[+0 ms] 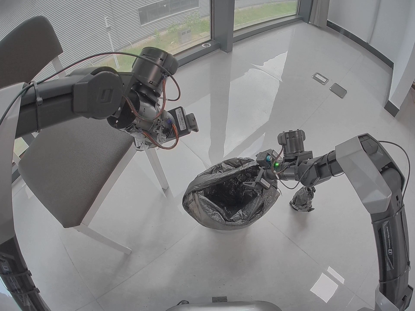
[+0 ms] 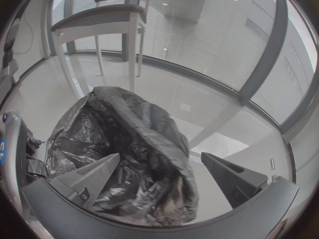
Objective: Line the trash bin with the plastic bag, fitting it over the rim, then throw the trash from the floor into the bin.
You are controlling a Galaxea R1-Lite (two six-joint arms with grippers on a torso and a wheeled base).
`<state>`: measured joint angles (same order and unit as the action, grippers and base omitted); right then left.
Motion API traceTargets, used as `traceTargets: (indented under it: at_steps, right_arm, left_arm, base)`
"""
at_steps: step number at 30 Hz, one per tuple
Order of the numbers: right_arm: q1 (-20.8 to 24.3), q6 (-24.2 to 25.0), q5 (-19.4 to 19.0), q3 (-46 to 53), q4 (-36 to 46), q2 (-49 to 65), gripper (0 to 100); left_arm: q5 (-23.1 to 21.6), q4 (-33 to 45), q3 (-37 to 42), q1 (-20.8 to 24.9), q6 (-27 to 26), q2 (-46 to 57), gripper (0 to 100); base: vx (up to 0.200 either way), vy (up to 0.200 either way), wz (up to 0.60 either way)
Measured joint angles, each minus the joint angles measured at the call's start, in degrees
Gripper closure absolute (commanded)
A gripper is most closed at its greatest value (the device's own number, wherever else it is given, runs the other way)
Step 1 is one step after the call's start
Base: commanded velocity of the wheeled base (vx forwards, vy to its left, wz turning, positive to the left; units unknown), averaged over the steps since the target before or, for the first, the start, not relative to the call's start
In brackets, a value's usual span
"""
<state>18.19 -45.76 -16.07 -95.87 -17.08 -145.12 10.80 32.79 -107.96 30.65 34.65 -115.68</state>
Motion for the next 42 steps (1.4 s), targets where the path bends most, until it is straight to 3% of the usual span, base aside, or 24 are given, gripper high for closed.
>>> traceTargets:
  at_steps: [9,22,23,42]
  right_arm:
    - [3.1,-0.8,0.0,-2.8,0.3,-0.7,0]
    - [3.9,-1.0,0.0,-5.8,0.7,-3.5,0]
    - [3.9,-1.0,0.0,-5.9,0.7,-3.7,100]
    - [2.9,1.1,0.0,-11.6,0.7,-5.0,100]
  left_arm:
    - [0.0,0.0,0.2,-0.1,0.0,0.1,0]
    - [0.1,0.0,0.2,0.0,0.0,0.3,0]
    - [0.1,0.0,0.2,0.0,0.0,0.3,0]
    - [0.3,0.3,0.4,0.0,0.0,0.4,0]
  base:
    - [0.0,0.0,0.0]
    - [0.0,0.0,0.0]
    - [0.0,0.0,0.0]
    - [0.0,0.0,0.0]
